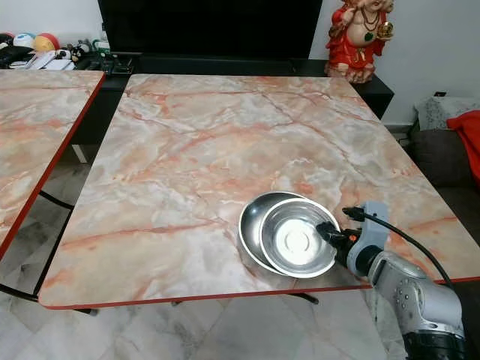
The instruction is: Setting the table
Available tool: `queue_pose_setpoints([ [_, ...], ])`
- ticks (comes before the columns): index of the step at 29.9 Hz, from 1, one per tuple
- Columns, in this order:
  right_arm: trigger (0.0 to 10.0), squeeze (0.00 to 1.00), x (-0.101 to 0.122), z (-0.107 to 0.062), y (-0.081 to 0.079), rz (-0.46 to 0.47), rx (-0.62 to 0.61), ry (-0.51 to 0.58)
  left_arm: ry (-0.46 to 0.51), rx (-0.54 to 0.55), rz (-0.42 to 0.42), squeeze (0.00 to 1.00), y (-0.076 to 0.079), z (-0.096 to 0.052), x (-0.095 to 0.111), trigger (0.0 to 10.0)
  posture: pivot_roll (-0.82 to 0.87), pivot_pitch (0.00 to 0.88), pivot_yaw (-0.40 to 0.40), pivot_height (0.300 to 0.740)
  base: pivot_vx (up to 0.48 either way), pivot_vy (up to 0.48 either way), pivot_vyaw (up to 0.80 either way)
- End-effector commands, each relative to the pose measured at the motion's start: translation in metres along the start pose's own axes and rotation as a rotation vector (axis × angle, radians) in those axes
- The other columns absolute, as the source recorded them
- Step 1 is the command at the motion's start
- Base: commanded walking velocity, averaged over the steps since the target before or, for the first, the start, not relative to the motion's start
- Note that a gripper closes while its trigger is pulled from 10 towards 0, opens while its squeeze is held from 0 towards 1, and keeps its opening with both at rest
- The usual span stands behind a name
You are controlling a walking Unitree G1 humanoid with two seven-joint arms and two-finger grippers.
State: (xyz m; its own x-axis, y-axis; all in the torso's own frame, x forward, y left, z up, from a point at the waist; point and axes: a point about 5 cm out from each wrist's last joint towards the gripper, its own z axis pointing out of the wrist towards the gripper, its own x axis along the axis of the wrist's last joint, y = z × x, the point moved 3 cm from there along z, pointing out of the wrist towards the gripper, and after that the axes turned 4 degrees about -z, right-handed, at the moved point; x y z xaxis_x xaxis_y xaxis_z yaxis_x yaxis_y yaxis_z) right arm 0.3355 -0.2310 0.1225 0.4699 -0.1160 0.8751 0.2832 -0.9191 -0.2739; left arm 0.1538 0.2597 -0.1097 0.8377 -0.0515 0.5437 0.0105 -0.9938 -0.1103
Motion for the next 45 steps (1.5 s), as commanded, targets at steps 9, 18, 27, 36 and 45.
queue_pose_setpoints([
  [9,10.0,0.0,-0.011,-0.009,0.013,-0.034,-0.054,-0.069,-0.052,-0.009,0.011,0.0,0.003,-0.001,-0.011,10.0,0.02,0.151,-0.071,0.74,0.0,0.0,0.0],
  [18,10.0,0.0,0.001,-0.003,0.009,-0.011,-0.054,0.011,-0.051,-0.008,0.008,0.0,0.004,-0.001,-0.011,10.0,0.03,0.148,-0.073,0.74,0.0,0.0,0.0],
  [27,10.0,0.0,0.01,-0.001,-0.008,0.088,0.045,0.069,-0.057,-0.022,0.006,0.0,0.01,0.0,-0.013,10.0,0.03,0.153,-0.071,0.74,0.0,0.0,0.0],
  [36,10.0,0.0,0.018,0.0,-0.01,0.113,0.056,0.103,-0.056,-0.027,0.002,0.0,0.006,-0.002,-0.015,10.0,0.03,0.159,-0.072,0.74,0.0,0.0,0.0],
  [45,10.0,0.0,0.013,0.01,-0.012,0.149,0.027,0.093,-0.063,-0.034,0.029,0.0,0.002,-0.004,-0.018,10.0,0.03,0.16,-0.069,0.74,0.0,0.0,0.0],
])
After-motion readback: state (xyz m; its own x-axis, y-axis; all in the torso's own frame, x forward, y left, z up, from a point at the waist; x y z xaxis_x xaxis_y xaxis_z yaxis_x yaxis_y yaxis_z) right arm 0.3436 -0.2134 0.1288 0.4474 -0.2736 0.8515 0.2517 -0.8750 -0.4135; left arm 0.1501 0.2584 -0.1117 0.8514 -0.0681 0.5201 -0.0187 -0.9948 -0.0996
